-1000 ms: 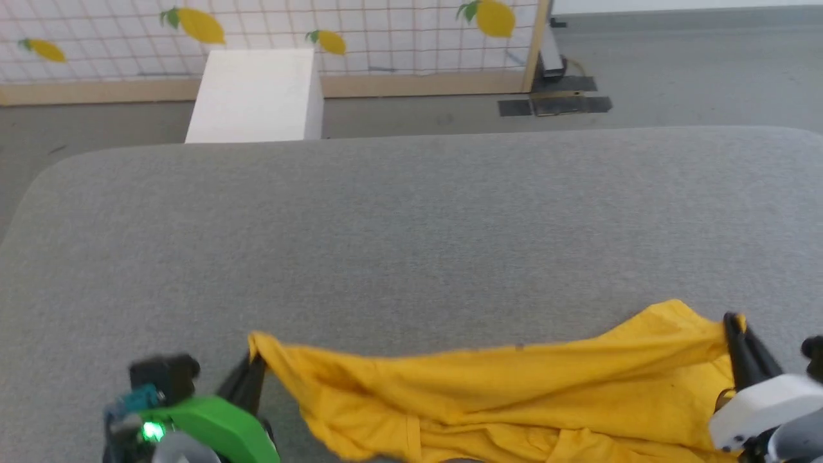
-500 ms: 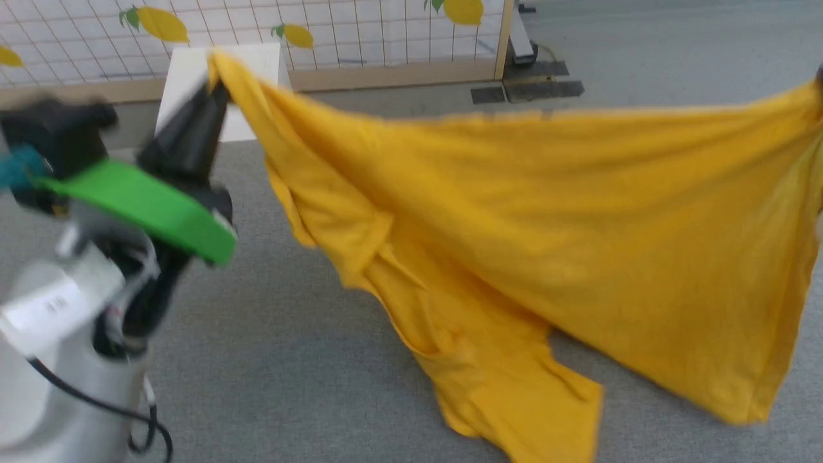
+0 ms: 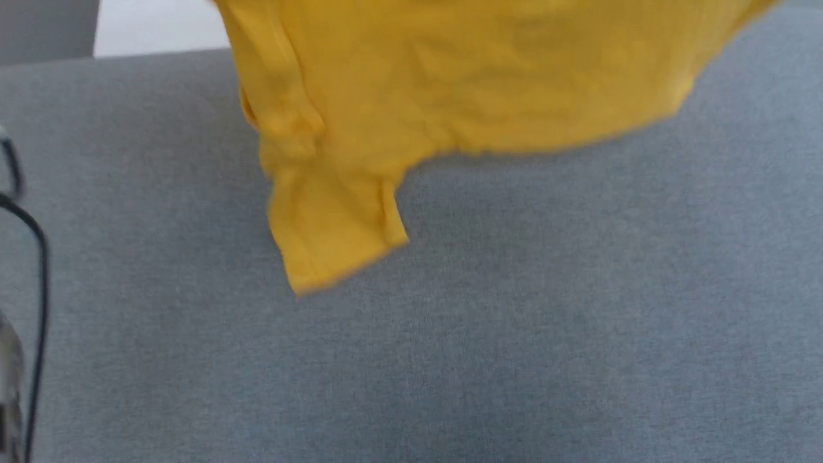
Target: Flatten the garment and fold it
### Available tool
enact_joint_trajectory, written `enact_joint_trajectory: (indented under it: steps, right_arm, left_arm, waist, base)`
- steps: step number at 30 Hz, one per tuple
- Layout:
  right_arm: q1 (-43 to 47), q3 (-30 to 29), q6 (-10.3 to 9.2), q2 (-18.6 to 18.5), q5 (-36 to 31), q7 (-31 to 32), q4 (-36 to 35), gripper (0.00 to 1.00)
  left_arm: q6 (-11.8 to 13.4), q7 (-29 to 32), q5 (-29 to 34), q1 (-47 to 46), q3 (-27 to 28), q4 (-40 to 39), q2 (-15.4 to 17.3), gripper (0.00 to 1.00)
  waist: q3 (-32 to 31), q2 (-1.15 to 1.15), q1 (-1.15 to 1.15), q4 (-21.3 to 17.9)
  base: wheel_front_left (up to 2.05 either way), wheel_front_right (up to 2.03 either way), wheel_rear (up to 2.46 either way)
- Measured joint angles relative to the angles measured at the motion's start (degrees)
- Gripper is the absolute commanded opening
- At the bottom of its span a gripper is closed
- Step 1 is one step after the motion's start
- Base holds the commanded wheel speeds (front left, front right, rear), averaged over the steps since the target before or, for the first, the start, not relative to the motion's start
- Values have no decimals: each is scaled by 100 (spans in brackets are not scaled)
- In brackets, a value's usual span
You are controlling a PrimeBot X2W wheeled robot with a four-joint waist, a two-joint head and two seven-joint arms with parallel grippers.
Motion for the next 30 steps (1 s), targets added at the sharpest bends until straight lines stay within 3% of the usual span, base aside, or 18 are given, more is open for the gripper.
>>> enact_joint_trajectory:
  steps: [7,13,20,26,30]
  right_arm:
    - [-1595,-305,0,536,-837,-998,862,0]
    - [-2070,-311,0,816,-1258,-1937,1341,0]
    - [-1270,-81,0,1002,-1060,-2424,2154,0]
    - [-125,187,0,1185,-520,-2643,2654,0]
    - [803,396,0,1255,-96,-2770,2703,0]
  left_arm:
    - [81,-939,359,-1568,304,681,30,0]
    - [77,-1613,555,-2022,321,1268,9,0]
    - [-166,-1612,739,-970,-280,2370,43,0]
    - [-316,-1326,727,230,-792,3040,183,0]
    - [-358,-990,368,1192,-1021,3125,233,0]
  waist:
    - [862,0,0,-75]
    - [1457,0,1,-136]
    - [1683,0,1,-118]
    - [1388,0,0,-75]
    - [1031,0,-1,-21]
  base:
    - [0,0,0]
    - [0,0,0]
    - [0,0,0]
    - [0,0,0]
    - [0,0,0]
